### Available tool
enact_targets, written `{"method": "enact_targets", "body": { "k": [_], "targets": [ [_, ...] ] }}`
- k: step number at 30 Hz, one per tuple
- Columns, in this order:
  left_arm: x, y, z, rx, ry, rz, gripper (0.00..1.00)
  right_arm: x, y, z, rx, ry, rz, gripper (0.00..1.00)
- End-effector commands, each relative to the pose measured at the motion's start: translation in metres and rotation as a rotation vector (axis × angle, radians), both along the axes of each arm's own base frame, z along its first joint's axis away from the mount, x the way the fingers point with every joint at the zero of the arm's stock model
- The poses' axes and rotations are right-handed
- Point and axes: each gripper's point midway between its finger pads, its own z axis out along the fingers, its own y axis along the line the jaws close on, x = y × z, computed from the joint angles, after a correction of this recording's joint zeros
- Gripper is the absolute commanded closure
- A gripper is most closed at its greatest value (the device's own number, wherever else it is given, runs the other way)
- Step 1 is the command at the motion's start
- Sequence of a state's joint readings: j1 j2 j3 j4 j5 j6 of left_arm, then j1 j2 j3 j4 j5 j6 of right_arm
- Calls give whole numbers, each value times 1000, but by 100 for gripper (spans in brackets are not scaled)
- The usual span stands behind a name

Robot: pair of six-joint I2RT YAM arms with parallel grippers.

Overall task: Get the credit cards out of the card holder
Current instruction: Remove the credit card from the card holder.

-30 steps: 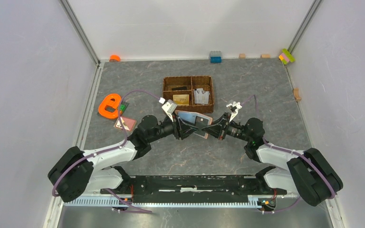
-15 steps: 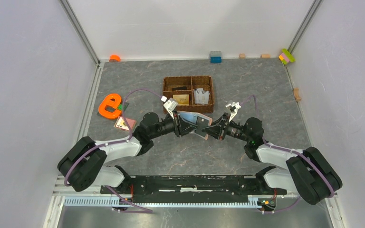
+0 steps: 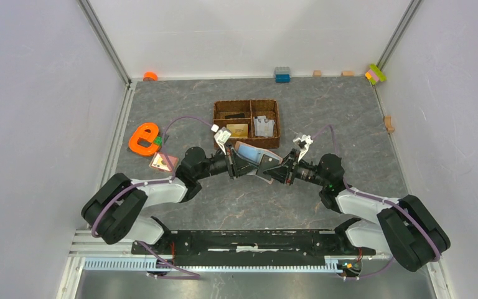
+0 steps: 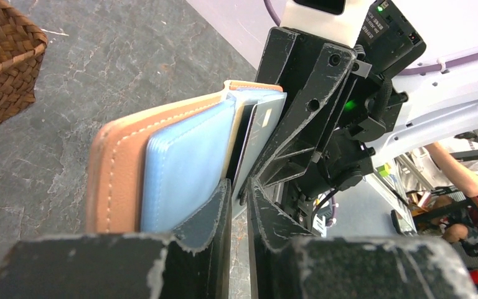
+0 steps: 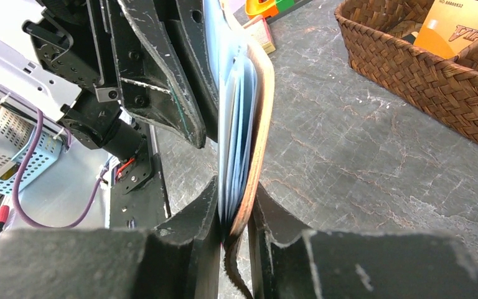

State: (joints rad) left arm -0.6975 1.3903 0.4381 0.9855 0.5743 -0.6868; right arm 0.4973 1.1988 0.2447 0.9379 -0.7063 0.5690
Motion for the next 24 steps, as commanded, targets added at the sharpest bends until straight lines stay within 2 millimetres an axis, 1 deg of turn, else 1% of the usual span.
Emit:
{"method": "enact_targets", "body": {
  "k": [1, 3, 7, 11, 14, 17, 20, 24],
  "targets": [
    [-32, -13, 34, -117, -31, -202, 82, 6, 7, 19, 22, -67, 15, 78],
    [-33, -15, 32, -112, -22, -227, 81, 3, 8, 20, 27, -69, 29, 78],
    [-36, -19, 28, -108, -8, -271, 76, -2, 10, 22, 42, -70, 62, 79],
    [-43, -22, 28, -115, 1, -332, 75, -9, 13, 27, 69, -69, 109, 80],
    [-48, -23, 31, -136, 7, -377, 75, -14, 15, 31, 89, -73, 140, 83],
    [-51, -25, 29, -139, 30, -413, 74, -16, 16, 32, 88, -78, 149, 85],
    [-44, -29, 20, -103, 56, -398, 74, -20, 17, 32, 85, -87, 164, 86],
    [-25, -29, 1, 13, 59, -264, 74, -24, 19, 32, 74, -102, 179, 90]
  ]
}}
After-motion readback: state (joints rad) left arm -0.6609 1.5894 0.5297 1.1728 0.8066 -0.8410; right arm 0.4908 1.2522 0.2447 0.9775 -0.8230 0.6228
